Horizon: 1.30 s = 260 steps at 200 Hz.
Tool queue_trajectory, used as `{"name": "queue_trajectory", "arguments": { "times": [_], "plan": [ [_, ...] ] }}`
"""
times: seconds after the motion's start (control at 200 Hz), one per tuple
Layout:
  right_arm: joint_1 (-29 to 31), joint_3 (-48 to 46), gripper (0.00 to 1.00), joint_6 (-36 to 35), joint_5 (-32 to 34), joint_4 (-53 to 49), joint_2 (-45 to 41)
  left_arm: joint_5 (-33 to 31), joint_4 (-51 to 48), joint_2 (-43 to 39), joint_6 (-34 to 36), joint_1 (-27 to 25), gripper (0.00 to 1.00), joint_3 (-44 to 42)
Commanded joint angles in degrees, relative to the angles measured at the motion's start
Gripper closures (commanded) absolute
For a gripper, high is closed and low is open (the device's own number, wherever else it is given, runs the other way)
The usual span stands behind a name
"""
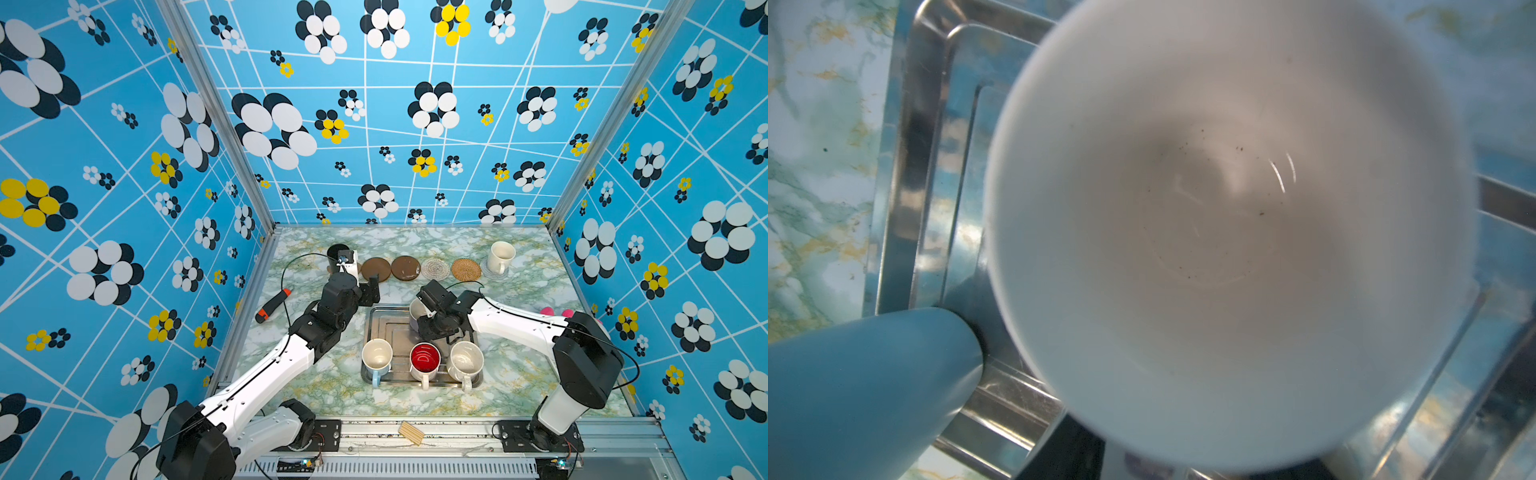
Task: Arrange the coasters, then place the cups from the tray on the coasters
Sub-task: 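Lower the right gripper onto the lavender mug on the tray, then grasp the lavender mug with the right gripper and lift it off the tray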
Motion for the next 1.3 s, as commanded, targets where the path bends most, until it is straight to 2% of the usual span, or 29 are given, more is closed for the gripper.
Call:
{"name": "queue_trajectory", "arguments": {
  "times": [0.0,0.455,0.77,0.9,1.295],
  "plan": [
    [0.34,1.58,0.50,0.05,0.56,-0.06,1.44,-0.61,-0.82,0.83,0.95,-0.20,0.17,2.07],
    [0.41,2.78,0.68,-0.30,0.43,-0.84,3.38,-0.38,-0.66,1.80,1.12,-0.20,0.17,2.42],
    [0.41,2.78,0.88,-0.48,0.85,-1.35,3.23,-0.19,-0.83,2.08,1.04,-0.16,0.17,2.60],
    [0.33,2.85,1.00,-0.57,1.21,-1.64,3.08,-0.29,-0.75,2.08,1.09,-0.20,0.16,2.60],
    [0.42,3.18,1.00,-0.65,3.09,-2.93,1.63,-0.56,-0.65,2.23,1.21,-0.20,0.16,2.52]
  ]
}}
